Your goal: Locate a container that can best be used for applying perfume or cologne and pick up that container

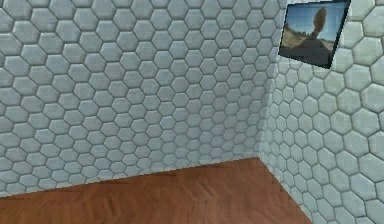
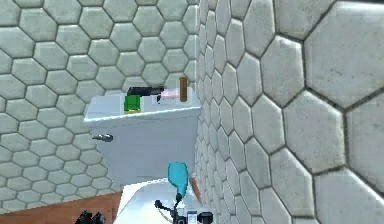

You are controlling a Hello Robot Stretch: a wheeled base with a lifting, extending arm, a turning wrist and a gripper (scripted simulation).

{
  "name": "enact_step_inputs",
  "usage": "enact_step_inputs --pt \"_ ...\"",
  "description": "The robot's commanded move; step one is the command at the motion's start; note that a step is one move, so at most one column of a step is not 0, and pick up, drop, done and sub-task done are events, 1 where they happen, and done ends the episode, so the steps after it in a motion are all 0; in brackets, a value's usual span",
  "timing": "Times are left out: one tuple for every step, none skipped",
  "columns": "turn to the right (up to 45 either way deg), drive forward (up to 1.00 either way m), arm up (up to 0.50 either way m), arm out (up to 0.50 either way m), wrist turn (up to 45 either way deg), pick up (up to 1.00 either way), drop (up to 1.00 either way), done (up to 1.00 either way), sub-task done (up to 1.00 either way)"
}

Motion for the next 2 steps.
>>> enact_step_inputs --pt "0.0 0.00 0.10 0.00 0.0 0.00 0.00 0.00 0.00" --pt "0.0 0.00 0.00 0.00 0.0 0.00 0.00 1.00 0.00"
